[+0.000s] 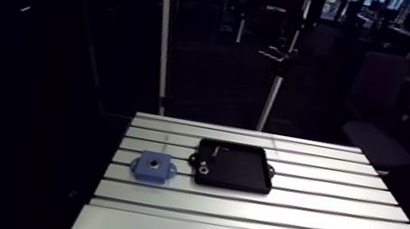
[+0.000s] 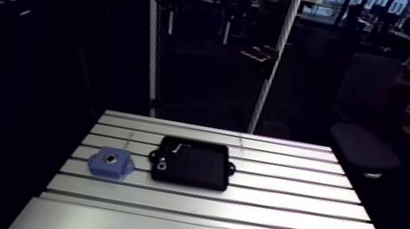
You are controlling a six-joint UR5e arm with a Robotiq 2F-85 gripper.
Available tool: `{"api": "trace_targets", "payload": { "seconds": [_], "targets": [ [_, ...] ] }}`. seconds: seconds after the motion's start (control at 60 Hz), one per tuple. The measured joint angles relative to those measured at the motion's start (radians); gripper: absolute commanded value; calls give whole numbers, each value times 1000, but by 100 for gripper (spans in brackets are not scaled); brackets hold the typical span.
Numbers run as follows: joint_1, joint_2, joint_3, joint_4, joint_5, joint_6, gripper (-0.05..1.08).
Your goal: Pick up the bearing and press it into the housing until flush.
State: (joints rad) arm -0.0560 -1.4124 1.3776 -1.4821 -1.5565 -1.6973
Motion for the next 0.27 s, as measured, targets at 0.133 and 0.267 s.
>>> {"api": "trace_targets", "payload": {
  "seconds": [0.133,0.267],
  "targets": [
    [2,0,2,-1,0,0,1],
    [4,1,3,-2,0,1,1]
  ]
}}
